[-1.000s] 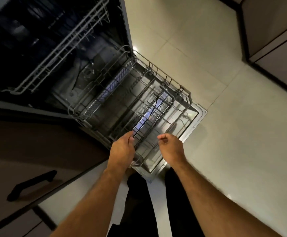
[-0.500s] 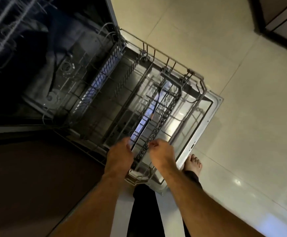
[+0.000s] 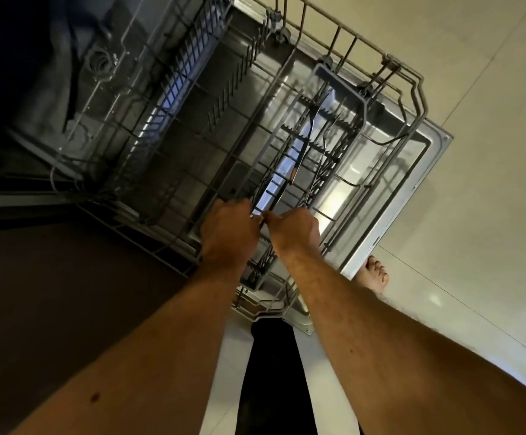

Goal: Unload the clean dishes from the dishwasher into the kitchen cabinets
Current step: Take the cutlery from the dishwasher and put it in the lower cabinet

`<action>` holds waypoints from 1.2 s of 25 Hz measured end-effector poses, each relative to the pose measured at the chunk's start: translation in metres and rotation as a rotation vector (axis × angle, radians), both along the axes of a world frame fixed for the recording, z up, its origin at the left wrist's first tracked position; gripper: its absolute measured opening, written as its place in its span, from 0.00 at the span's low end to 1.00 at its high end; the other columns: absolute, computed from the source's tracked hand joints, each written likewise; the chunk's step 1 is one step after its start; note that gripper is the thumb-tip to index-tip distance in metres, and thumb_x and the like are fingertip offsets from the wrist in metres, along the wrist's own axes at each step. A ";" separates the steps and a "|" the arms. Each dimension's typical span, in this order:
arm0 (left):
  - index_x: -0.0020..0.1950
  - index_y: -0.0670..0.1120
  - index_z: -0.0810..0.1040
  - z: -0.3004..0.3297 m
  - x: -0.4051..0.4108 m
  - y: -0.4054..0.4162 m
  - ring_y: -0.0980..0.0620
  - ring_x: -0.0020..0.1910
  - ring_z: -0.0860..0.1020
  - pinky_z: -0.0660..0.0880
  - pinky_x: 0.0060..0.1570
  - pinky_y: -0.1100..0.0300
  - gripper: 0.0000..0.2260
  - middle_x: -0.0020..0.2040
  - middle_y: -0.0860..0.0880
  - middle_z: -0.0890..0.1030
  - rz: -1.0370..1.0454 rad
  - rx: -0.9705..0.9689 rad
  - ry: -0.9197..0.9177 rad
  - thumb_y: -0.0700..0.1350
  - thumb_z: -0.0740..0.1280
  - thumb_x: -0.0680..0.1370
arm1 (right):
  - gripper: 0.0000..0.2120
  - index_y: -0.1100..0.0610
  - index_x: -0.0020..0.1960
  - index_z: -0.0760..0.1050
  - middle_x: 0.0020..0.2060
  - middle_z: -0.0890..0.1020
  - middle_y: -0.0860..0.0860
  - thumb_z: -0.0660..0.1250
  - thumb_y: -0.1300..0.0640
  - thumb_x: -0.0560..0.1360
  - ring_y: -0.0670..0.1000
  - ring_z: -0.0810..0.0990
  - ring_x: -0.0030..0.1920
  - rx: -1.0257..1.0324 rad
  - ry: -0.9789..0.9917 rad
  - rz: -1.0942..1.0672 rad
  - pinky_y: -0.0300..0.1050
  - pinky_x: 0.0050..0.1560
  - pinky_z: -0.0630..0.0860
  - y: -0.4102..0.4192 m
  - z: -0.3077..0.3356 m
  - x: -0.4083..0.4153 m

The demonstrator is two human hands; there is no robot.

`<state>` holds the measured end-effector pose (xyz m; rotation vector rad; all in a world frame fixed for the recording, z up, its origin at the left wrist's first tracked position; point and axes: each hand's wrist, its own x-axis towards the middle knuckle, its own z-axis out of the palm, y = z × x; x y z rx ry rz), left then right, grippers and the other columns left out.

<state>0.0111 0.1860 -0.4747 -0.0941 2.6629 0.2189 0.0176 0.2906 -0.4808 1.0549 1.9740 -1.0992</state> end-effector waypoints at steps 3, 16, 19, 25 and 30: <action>0.52 0.47 0.79 -0.011 -0.003 0.003 0.49 0.50 0.78 0.72 0.41 0.59 0.10 0.46 0.47 0.82 -0.007 -0.045 -0.010 0.52 0.67 0.78 | 0.16 0.54 0.36 0.77 0.29 0.77 0.49 0.68 0.45 0.77 0.47 0.74 0.27 -0.022 -0.021 -0.005 0.40 0.29 0.72 -0.008 -0.013 0.000; 0.55 0.46 0.78 0.075 0.009 -0.002 0.49 0.48 0.81 0.68 0.40 0.61 0.09 0.49 0.48 0.83 0.166 0.047 -0.023 0.47 0.61 0.82 | 0.07 0.55 0.43 0.81 0.35 0.83 0.49 0.69 0.55 0.78 0.47 0.82 0.31 -0.082 0.148 -0.026 0.36 0.26 0.78 0.005 0.069 0.007; 0.54 0.47 0.79 0.149 0.009 -0.003 0.45 0.48 0.80 0.73 0.45 0.55 0.09 0.48 0.45 0.83 0.305 0.178 -0.042 0.48 0.61 0.82 | 0.09 0.54 0.41 0.81 0.35 0.84 0.52 0.68 0.54 0.79 0.54 0.85 0.36 -0.153 0.230 -0.018 0.53 0.36 0.84 0.017 0.140 0.002; 0.48 0.48 0.81 0.309 0.032 0.002 0.54 0.37 0.80 0.75 0.38 0.66 0.05 0.37 0.52 0.82 0.696 0.579 0.029 0.45 0.66 0.79 | 0.05 0.57 0.49 0.82 0.42 0.86 0.49 0.68 0.59 0.79 0.54 0.87 0.42 -0.417 0.223 -0.088 0.58 0.47 0.83 0.030 0.299 0.003; 0.47 0.50 0.82 0.407 0.045 0.007 0.56 0.38 0.83 0.78 0.40 0.62 0.05 0.38 0.53 0.84 0.731 0.775 0.063 0.45 0.66 0.79 | 0.06 0.59 0.52 0.82 0.41 0.86 0.57 0.66 0.62 0.79 0.56 0.87 0.43 -0.510 0.249 0.019 0.53 0.47 0.84 0.038 0.400 0.009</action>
